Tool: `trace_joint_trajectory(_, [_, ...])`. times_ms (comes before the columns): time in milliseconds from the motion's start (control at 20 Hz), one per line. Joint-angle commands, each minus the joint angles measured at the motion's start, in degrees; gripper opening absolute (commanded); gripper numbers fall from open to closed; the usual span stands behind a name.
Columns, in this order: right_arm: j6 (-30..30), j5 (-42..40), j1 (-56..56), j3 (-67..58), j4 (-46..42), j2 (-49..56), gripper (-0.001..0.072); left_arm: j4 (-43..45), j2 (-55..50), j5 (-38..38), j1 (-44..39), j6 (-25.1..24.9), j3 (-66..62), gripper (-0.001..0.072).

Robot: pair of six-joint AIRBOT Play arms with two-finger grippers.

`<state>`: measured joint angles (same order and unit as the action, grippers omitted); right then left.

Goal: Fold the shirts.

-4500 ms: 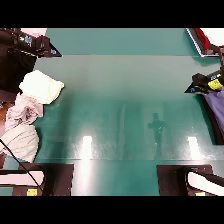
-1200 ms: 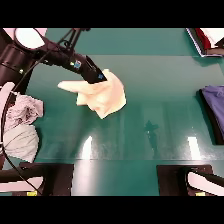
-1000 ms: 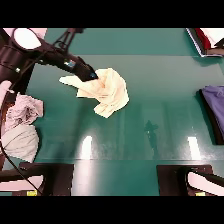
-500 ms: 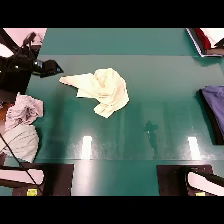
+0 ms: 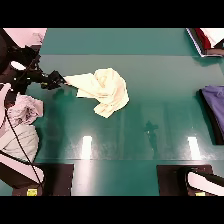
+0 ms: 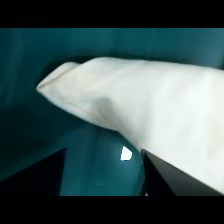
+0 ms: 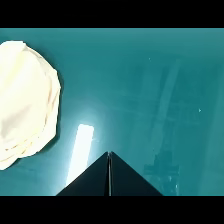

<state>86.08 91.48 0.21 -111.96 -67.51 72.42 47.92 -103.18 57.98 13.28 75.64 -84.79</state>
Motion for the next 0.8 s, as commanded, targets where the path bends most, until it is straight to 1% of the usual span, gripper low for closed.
trace_joint_trajectory(0, [0.0,0.0,0.0,0.0,0.0,0.0,0.0017,-6.9,-1.6,-3.7,-1.1,-3.6,0.0,0.0557])
trace_joint_trajectory(250, [0.0,0.1,0.0,0.0,0.0,0.0,0.0017,-7.0,-1.6,-10.3,-5.5,-3.5,0.0,0.0554])
trace_joint_trajectory(300, [0.0,0.2,0.0,0.0,0.0,0.0,0.0017,-7.1,-1.6,-11.1,-5.9,-3.0,0.0,0.0425])
trace_joint_trajectory(350, [0.0,0.3,0.0,0.0,0.0,0.0,0.0017,-7.6,-1.6,-11.0,-5.9,-3.0,0.0,0.0158])
trace_joint_trajectory(400, [0.6,0.5,0.0,0.0,0.0,0.0,0.0017,-8.0,-1.5,-10.8,-5.8,-3.0,0.0,0.0025])
trace_joint_trajectory(450, [2.2,0.3,0.0,0.9,0.4,0.0,0.0017,-8.3,-1.3,-9.8,-5.7,-3.0,-0.2,0.0022])
trace_joint_trajectory(550, [4.5,0.5,0.0,5.3,2.6,0.0,0.0017,-7.9,-0.9,-5.4,-5.3,-3.2,-3.0,0.0022])
trace_joint_trajectory(650, [5.5,-0.7,1.0,13.3,6.0,0.0,0.0018,-7.4,0.6,0.1,-5.3,-5.3,-7.6,0.0022])
trace_joint_trajectory(700, [5.5,-3.0,2.5,18.8,7.2,0.0,0.0029,-7.4,1.7,1.8,-5.3,-6.0,-9.5,0.0022])
trace_joint_trajectory(750, [5.5,-6.3,4.4,24.2,8.4,0.0,0.0118,-7.4,3.1,3.2,-5.3,-6.6,-11.2,0.0022])
